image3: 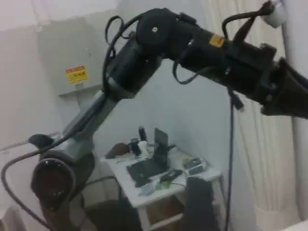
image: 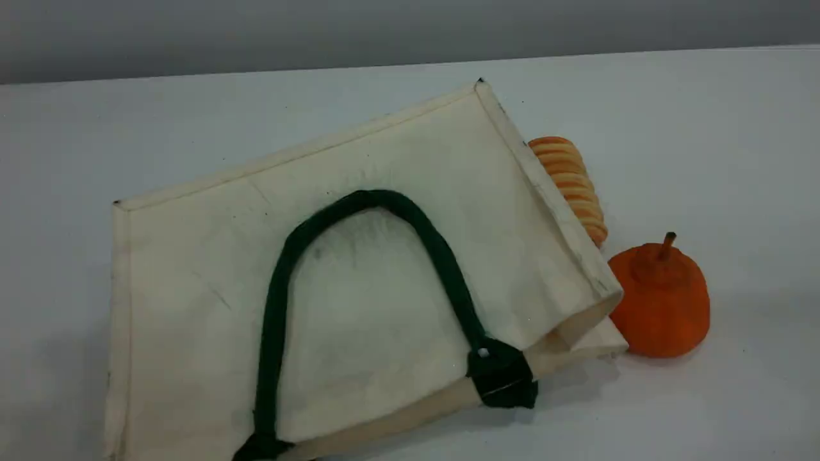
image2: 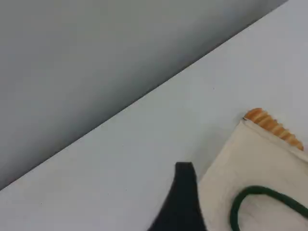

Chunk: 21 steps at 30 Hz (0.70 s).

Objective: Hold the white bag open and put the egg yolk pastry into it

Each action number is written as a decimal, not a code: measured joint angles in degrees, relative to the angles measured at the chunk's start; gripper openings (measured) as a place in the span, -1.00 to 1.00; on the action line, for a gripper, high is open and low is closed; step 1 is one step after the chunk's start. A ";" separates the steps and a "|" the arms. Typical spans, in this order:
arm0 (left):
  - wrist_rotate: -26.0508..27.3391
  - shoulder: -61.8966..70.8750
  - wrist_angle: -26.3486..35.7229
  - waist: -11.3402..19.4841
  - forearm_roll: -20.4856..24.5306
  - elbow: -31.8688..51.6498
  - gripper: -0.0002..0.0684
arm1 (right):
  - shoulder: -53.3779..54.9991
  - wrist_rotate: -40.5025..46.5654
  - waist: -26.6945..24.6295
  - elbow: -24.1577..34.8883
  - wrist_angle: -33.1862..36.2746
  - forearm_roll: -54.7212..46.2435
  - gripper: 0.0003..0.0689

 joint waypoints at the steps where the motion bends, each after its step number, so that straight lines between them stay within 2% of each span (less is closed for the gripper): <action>1: 0.00 0.00 0.00 0.00 0.00 0.00 0.71 | 0.00 0.00 0.00 0.00 0.21 0.00 0.34; 5: 0.00 0.00 0.00 0.00 0.00 0.00 0.71 | 0.00 0.00 0.00 0.00 1.02 -2.36 0.34; 9: 0.00 0.00 0.00 0.00 0.00 0.00 0.71 | 0.00 0.30 0.00 0.00 1.90 -12.14 0.34; 13: 0.00 0.00 0.00 0.00 0.00 0.00 0.71 | 0.00 6.77 0.00 0.00 1.95 -21.69 0.34; 21: -0.05 0.00 0.00 0.00 0.00 0.00 0.71 | 0.00 10.51 0.00 -0.11 2.23 -26.50 0.34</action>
